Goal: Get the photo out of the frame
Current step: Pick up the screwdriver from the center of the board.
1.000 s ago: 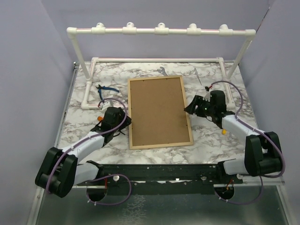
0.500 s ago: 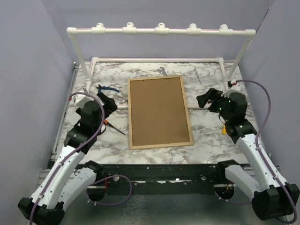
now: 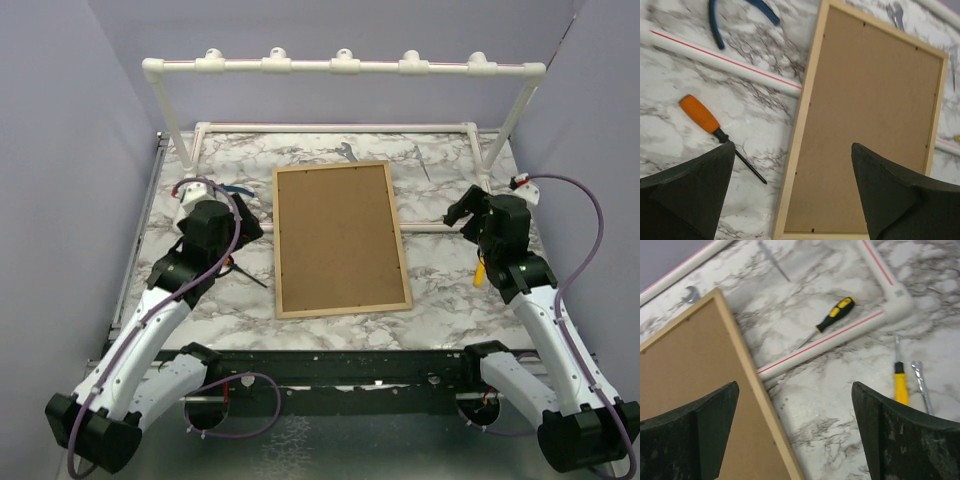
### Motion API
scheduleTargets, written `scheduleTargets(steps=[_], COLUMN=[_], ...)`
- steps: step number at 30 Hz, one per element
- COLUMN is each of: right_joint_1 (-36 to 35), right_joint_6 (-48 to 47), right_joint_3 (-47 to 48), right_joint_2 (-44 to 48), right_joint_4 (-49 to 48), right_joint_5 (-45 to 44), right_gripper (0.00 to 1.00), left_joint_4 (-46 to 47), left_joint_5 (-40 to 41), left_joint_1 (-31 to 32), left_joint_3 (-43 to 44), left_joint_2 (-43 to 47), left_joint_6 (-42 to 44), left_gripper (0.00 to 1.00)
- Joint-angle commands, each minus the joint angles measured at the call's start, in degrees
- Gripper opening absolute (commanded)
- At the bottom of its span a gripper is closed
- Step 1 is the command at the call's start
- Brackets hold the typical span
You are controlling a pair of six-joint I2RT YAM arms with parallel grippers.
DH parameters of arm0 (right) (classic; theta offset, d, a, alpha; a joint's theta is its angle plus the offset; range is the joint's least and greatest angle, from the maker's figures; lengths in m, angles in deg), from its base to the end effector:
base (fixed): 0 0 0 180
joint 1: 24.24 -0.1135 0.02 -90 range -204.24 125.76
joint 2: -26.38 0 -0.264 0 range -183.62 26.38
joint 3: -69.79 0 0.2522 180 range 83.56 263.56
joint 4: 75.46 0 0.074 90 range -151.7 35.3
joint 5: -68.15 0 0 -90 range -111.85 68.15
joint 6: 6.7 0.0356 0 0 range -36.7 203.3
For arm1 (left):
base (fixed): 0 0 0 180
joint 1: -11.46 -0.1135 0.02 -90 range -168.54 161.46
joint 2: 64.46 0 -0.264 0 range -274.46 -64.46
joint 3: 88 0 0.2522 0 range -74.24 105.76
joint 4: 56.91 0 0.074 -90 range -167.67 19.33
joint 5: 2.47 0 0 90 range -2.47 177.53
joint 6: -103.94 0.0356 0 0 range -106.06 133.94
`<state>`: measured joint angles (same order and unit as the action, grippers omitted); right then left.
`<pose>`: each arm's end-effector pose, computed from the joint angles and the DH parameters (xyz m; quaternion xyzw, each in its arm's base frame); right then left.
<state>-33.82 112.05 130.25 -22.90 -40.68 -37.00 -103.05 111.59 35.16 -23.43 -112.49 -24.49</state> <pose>0.1933 0.0232 0.3191 0.2093 0.8059 0.0740 0.5489 0.1687 -0.0582 0.3290 -0.2123 0.8249 -0.0996 0.5144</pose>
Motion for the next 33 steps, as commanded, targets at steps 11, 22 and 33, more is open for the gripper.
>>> scheduleTargets(steps=[11,22,33], right_joint_1=[5.51,17.67,17.62], right_joint_6=[11.49,-0.73,2.35], right_joint_3=[4.69,-3.14,-8.25], right_joint_2=[-13.32,-19.63,-27.06], right_joint_4=[15.60,1.37,-6.21], right_joint_5=[-13.59,-0.92,3.64], right_gripper=[0.72,0.91,0.83], left_joint_4=[8.71,14.75,15.07], left_joint_5=[-19.95,-27.19,-29.26], left_joint_1=[0.05,0.03,0.03], left_joint_3=[-6.07,-10.95,-11.41], left_joint_2=[-8.57,-6.99,-4.56], left_joint_6=[1.67,1.12,2.21], left_gripper=[0.99,0.99,0.99])
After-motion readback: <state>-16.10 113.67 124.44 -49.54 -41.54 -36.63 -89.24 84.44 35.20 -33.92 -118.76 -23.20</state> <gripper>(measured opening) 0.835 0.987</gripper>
